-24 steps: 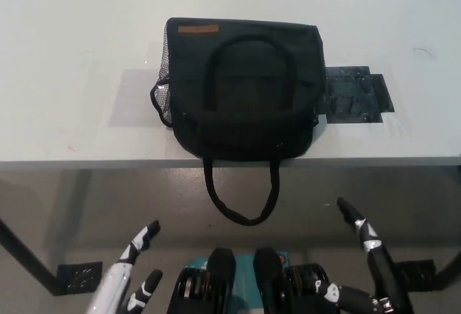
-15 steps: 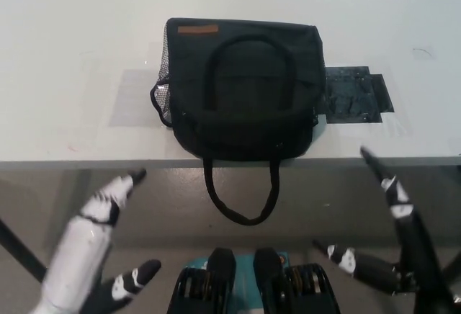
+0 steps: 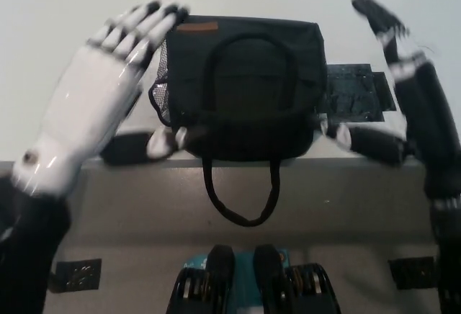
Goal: A soft travel bag is kept infront of the robot in the middle of the desk and the robot uses both its hands to press it to reduce its size
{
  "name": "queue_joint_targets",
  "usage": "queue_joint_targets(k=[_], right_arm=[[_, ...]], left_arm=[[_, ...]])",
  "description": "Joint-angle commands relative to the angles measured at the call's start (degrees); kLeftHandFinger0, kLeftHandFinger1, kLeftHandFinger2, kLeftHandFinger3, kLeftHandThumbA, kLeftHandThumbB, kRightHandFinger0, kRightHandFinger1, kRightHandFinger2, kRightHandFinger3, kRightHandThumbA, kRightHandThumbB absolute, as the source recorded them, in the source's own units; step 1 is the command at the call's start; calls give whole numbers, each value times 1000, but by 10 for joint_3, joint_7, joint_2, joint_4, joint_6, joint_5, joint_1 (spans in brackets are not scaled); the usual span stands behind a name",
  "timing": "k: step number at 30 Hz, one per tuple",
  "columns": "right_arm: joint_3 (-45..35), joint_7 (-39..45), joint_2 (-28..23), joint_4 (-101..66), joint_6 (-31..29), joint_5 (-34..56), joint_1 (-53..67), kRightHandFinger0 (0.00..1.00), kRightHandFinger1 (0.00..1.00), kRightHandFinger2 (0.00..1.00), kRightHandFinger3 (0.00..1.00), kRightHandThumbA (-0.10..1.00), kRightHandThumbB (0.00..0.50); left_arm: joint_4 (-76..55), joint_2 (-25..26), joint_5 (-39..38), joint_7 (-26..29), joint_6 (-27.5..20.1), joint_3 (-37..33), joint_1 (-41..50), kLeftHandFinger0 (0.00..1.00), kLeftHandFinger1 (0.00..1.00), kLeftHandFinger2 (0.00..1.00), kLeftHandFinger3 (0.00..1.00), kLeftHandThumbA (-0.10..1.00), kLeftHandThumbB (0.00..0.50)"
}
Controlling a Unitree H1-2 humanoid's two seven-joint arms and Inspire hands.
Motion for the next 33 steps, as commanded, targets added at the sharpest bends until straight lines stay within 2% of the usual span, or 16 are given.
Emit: queue_joint_targets(k=[1,4,5,6,7,11,20,21,24,25,26,29,30,31,33], right_arm=[[1,43,-22,85,84,-9,-118,1000,1000,1000,1000,1000,268],[17,46,-26,154,103,-24,-172,1000,1000,1000,1000,1000,287],[25,44,-31,190,96,-30,-194,1000,1000,1000,1000,1000,279],[26,43,-32,191,97,-29,-195,1000,1000,1000,1000,1000,243],[32,41,-34,231,92,-25,-216,1000,1000,1000,1000,1000,289],[42,38,-34,317,93,-7,-260,1000,1000,1000,1000,1000,311],[42,-11,3,536,85,7,-351,1000,1000,1000,1000,1000,290],[43,-18,8,563,80,8,-360,1000,1000,1000,1000,1000,268],[47,-33,16,617,65,6,-375,1000,1000,1000,1000,1000,286],[52,-39,21,638,65,1,-378,1000,1000,1000,1000,1000,315],[55,-46,24,657,59,0,-379,1000,1000,1000,1000,1000,318],[66,-62,28,681,57,-10,-382,1000,1000,1000,1000,1000,321],[68,-64,28,684,56,-10,-382,1000,1000,1000,1000,1000,303],[66,-62,34,698,62,-2,-383,1000,1000,1000,1000,1000,329],[64,-69,40,712,56,5,-382,1000,1000,1000,1000,1000,332]], left_arm=[[91,22,57,-54,40,-31,-112,1000,1000,1000,1000,1000,345],[154,25,73,-56,47,-53,-159,1000,1000,1000,1000,1000,335],[177,25,80,-67,56,-63,-178,1000,1000,1000,1000,1000,335],[178,26,80,-66,58,-65,-179,1000,1000,1000,1000,1000,293],[208,26,81,-70,64,-74,-199,1000,1000,1000,1000,1000,324],[292,25,79,-57,69,-91,-239,1000,1000,1000,1000,1000,339],[460,20,89,-12,65,-129,-294,1000,1000,1000,1000,1000,324],[479,20,89,-12,66,-132,-299,1000,1000,1000,1000,1000,326],[510,19,90,-7,70,-142,-305,1000,1000,1000,1000,1000,331],[532,16,90,0,69,-146,-308,1000,1000,1000,1000,1000,350],[545,16,91,5,68,-152,-308,1000,1000,1000,1000,1000,351],[575,15,103,17,70,-169,-310,1000,1000,1000,1000,1000,327],[579,15,102,19,70,-171,-311,1000,1000,1000,1000,1000,305],[598,14,107,29,70,-179,-310,1000,1000,1000,1000,1000,297],[611,15,104,34,71,-186,-309,1000,1000,1000,1000,1000,296]])
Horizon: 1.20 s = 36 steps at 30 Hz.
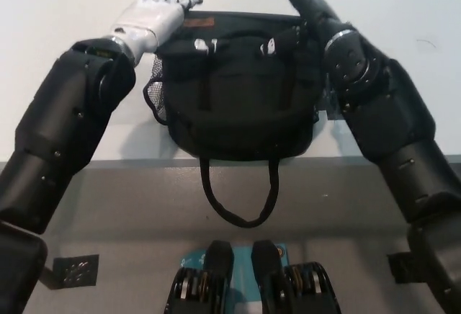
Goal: A soft travel bag is kept infront of the robot in the middle of the desk and the robot uses both its hands to press it to reduce its size
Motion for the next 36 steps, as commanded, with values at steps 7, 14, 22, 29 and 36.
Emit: queue_joint_targets(k=[7,14,22,29,36], right_arm=[[2,-59,17,49,-47,17,-45,1000,1000,1000,1000,1000,331],[14,-54,21,37,-35,15,-15,1000,1000,1000,1000,1000,315],[45,-55,19,95,-46,2,38,1000,1000,1000,1000,1000,329],[82,-91,9,255,-91,-4,37,1000,1000,1000,1000,1000,317],[111,-101,5,324,-105,-3,56,1000,1000,1000,1000,1000,303]], left_arm=[[82,0,12,64,16,-33,-60,1000,1000,1000,1000,1000,332],[122,-13,16,94,21,-57,-57,1000,1000,1000,1000,1000,314],[126,-42,4,110,24,-75,5,1000,1000,1000,1000,1000,320],[195,-64,7,144,16,-100,36,1000,1000,1000,1000,1000,325],[282,-83,2,193,8,-124,61,1000,1000,1000,1000,1000,325]])
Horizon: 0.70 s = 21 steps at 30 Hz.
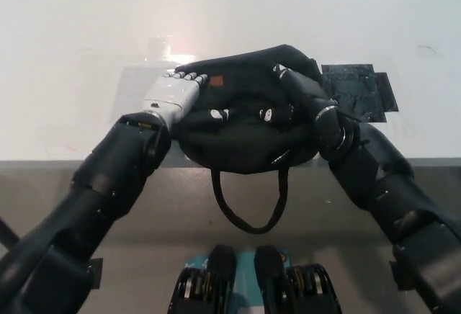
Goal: A soft travel bag is kept infront of the robot in the middle of the desk and the robot uses both its hands to press it to reduce its size
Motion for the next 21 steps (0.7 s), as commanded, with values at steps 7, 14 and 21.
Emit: queue_joint_targets(k=[7,14,21], right_arm=[[21,-9,-15,64,-4,-4,33,1000,1000,1000,1000,1000,304],[21,-10,-12,66,-10,1,22,1000,1000,1000,1000,1000,298],[-8,-1,-29,54,-6,30,4,1000,1000,1000,1000,1000,295]], left_arm=[[96,-2,-13,41,-23,-31,37,1000,1000,1000,1000,1000,307],[113,3,-19,58,-37,-38,29,1000,1000,1000,1000,1000,293],[45,25,-41,26,-29,-23,14,1000,1000,1000,1000,1000,317]])
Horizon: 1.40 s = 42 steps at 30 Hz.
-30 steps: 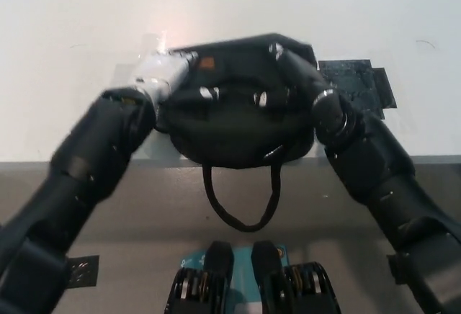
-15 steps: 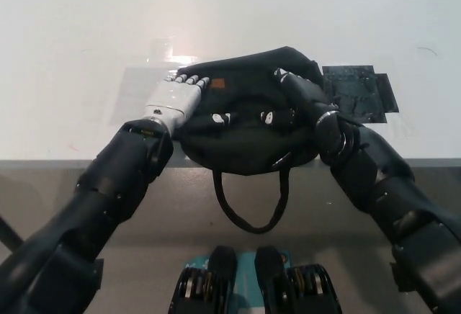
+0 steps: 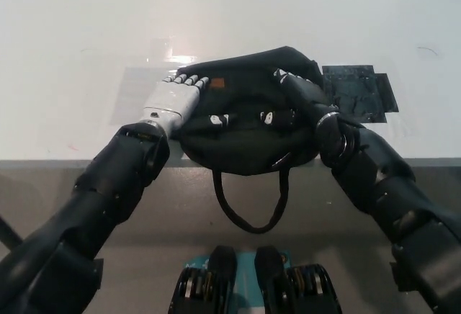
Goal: A soft travel bag is kept infront of the robot in the middle of the desk and the robot uses both its hands to press it to reduce its size
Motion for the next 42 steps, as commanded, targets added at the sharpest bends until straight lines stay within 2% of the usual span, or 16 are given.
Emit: queue_joint_targets(k=[1,8,11,13,16,20,25,28,30,31,32,33,35,37,40,42], right_arm=[[-31,26,-36,16,28,36,3,1000,1000,1000,1000,1000,302],[-107,102,-85,-130,53,91,-13,1000,1000,1000,1000,1000,368],[-158,157,-100,-215,73,151,-4,1000,1000,1000,1000,1000,327],[-186,191,-107,-264,86,189,6,1000,1000,1000,1000,1000,308],[-210,216,-118,-363,142,211,21,1000,1000,1000,1000,1000,390],[-233,248,-131,-477,169,254,44,1000,1000,1000,1000,1000,362],[-251,268,-138,-598,218,291,75,1000,1000,1000,1000,1000,310],[-264,264,-134,-639,202,315,89,1000,1000,1000,1000,1000,278],[-271,260,-129,-694,200,328,112,1000,1000,1000,1000,1000,305],[-273,259,-128,-705,202,330,115,1000,1000,1000,1000,1000,434],[-279,256,-125,-747,197,342,134,1000,1000,1000,1000,1000,322],[-284,244,-118,-789,203,348,152,1000,1000,1000,1000,1000,305],[-291,219,-103,-890,200,351,199,1000,1000,1000,1000,1000,339],[-288,208,-95,-971,184,351,248,1000,1000,1000,1000,1000,328],[-284,189,-77,-1082,183,352,323,1000,1000,1000,1000,1000,390],[-274,181,-61,-1139,149,358,385,1000,1000,1000,1000,1000,358]], left_arm=[[-26,33,-31,-57,-5,13,16,1000,1000,1000,1000,1000,314],[-157,75,-126,-127,-1,113,-11,1000,1000,1000,1000,1000,308],[-202,85,-199,-182,11,181,-17,1000,1000,1000,1000,1000,360],[-229,92,-217,-212,21,200,-19,1000,1000,1000,1000,1000,318],[-308,102,-244,-253,61,231,-10,1000,1000,1000,1000,1000,305],[-403,117,-244,-280,81,239,1,1000,1000,1000,1000,1000,286],[-465,116,-250,-299,106,244,14,1000,1000,1000,1000,1000,309],[-511,117,-255,-311,112,246,28,1000,1000,1000,1000,1000,304],[-572,114,-269,-317,123,254,59,1000,1000,1000,1000,1000,307],[-595,110,-279,-318,129,261,69,1000,1000,1000,1000,1000,319],[-616,106,-287,-317,134,266,81,1000,1000,1000,1000,1000,322],[-651,100,-303,-314,140,276,100,1000,1000,1000,1000,1000,330],[-742,94,-339,-310,144,294,148,1000,1000,1000,1000,1000,333],[-822,87,-376,-297,130,310,198,1000,1000,1000,1000,1000,281],[-935,66,-416,-268,121,331,276,1000,1000,1000,1000,1000,306],[-1017,51,-441,-243,106,334,354,1000,1000,1000,1000,1000,344]])
